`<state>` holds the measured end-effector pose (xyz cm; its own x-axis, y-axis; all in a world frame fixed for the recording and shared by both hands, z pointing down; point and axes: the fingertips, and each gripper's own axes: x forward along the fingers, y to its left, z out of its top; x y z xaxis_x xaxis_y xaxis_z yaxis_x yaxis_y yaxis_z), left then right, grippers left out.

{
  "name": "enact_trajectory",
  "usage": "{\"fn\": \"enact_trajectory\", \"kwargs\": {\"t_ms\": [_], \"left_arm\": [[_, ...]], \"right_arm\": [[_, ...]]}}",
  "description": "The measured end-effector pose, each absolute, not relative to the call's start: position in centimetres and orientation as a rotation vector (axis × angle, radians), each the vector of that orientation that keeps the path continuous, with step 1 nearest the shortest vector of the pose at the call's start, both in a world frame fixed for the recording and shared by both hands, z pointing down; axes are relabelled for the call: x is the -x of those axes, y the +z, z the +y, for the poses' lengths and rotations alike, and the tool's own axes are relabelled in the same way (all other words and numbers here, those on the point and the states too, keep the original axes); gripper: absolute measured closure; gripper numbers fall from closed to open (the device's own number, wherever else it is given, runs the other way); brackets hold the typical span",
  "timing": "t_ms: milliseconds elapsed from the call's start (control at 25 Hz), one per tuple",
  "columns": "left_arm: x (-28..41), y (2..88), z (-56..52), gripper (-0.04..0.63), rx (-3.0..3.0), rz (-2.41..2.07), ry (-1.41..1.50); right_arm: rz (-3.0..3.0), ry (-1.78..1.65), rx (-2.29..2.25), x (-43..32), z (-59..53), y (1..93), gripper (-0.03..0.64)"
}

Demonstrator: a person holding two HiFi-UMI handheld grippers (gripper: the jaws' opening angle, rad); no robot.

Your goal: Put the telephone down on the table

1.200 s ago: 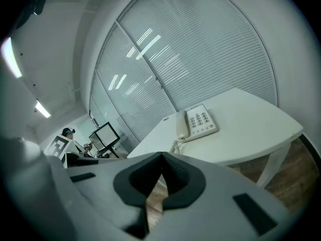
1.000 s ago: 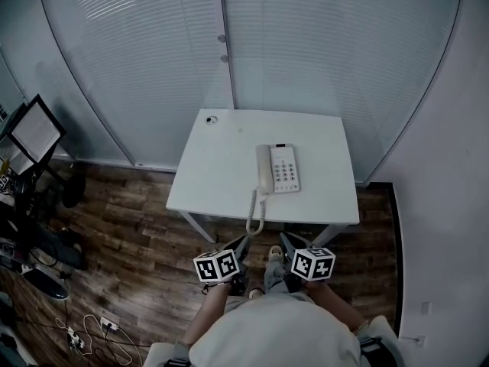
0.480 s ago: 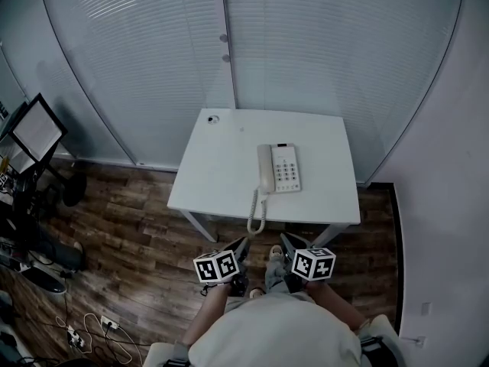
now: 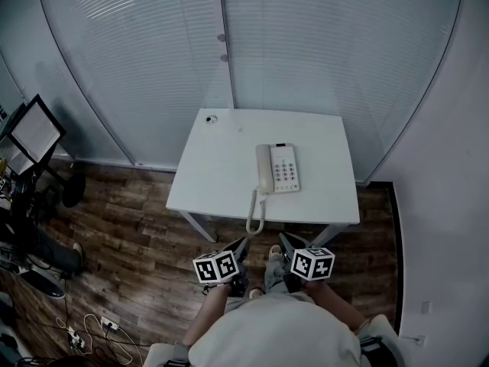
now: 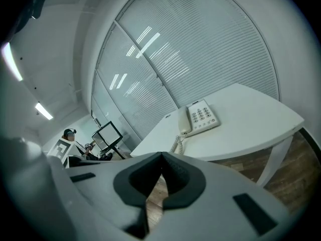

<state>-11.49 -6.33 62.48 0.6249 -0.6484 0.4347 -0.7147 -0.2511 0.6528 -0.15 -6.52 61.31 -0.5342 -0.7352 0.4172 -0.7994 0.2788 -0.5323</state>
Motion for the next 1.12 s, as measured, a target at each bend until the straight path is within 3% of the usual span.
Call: {"fn": "enact_trajectory", "kwargs": {"t_ms": [1120], "left_arm": [[11.54, 63.04, -6.69, 0.575, -1.941, -1.063, 0.097]], "right_arm": [[-2.427, 1.073, -1.484, 0.19, -6.76, 61.57, 0.597]]}}
